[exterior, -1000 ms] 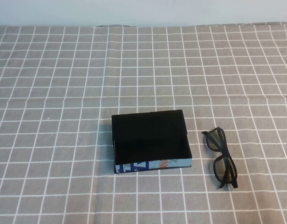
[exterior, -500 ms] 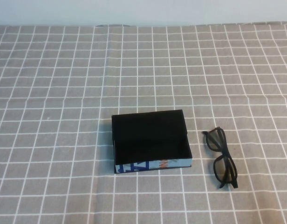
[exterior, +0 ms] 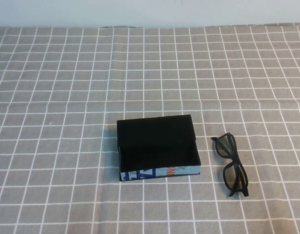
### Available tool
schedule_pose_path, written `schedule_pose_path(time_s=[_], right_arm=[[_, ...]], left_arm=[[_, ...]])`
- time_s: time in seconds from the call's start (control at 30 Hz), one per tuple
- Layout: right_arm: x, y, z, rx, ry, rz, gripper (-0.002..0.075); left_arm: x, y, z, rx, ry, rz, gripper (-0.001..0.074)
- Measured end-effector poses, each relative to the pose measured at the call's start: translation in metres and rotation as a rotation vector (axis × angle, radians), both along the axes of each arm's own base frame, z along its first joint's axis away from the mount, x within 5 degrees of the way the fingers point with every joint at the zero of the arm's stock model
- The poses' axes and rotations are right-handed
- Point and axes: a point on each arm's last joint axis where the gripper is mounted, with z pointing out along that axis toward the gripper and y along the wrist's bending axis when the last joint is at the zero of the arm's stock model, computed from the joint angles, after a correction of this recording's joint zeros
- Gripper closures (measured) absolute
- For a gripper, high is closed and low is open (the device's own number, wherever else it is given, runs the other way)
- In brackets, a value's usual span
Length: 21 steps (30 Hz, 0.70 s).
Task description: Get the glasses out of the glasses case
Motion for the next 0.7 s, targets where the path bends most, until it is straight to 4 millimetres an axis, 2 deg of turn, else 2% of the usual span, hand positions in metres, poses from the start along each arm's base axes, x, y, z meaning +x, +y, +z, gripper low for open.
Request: schedule_pose_path(time_s=[0.7], right_arm=[[-0.0012,0.0016,-0.0040,0.000,0.045,0.018,0.0743]], left_arm=[[0.0000,0.0000,0.0000,0.000,0.000,0.000,0.0739]])
